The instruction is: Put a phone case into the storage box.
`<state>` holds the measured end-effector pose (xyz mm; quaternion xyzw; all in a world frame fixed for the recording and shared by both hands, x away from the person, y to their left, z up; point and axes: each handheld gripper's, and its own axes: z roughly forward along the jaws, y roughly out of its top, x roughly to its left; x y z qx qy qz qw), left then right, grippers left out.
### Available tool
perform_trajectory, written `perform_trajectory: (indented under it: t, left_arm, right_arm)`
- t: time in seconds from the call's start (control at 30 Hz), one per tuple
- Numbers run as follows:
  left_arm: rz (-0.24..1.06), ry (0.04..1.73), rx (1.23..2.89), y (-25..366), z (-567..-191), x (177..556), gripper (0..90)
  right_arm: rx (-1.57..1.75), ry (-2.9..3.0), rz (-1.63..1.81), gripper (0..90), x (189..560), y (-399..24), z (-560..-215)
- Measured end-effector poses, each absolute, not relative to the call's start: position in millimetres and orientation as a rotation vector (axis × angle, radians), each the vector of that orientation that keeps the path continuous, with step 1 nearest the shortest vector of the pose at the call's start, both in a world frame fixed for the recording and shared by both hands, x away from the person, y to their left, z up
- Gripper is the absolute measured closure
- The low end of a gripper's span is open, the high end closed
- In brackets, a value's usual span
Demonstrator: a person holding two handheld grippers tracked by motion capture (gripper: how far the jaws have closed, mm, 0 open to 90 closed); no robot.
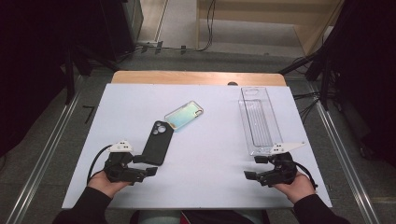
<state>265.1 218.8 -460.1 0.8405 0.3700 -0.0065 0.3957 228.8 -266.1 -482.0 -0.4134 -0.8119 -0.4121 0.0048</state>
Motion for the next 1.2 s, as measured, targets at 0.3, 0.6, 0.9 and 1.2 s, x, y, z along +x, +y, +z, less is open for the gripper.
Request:
perform_trajectory:
  t: [0.3,0.6,0.9,1.2]
  left_arm:
    - [-0.035,0.937,2.129,220.1,-460.1,268.9,26.4]
    - [0.003,0.936,2.123,220.7,-457.1,271.2,26.4]
    - [-0.023,0.946,2.091,219.4,-456.2,283.9,23.2]
    - [-0.042,0.947,2.024,211.9,-451.0,299.5,0.0]
  right_arm:
    - [-1.286,-2.529,-1.3,14.7,229.6,-265.1,-482.1]
    - [-1.283,-2.528,-1.295,14.7,229.1,-264.5,-482.6]
    - [-1.281,-2.518,-1.3,14.7,229.6,-264.9,-482.7]
    - [-1.274,-2.524,-1.286,14.7,229.8,-263.8,-483.4]
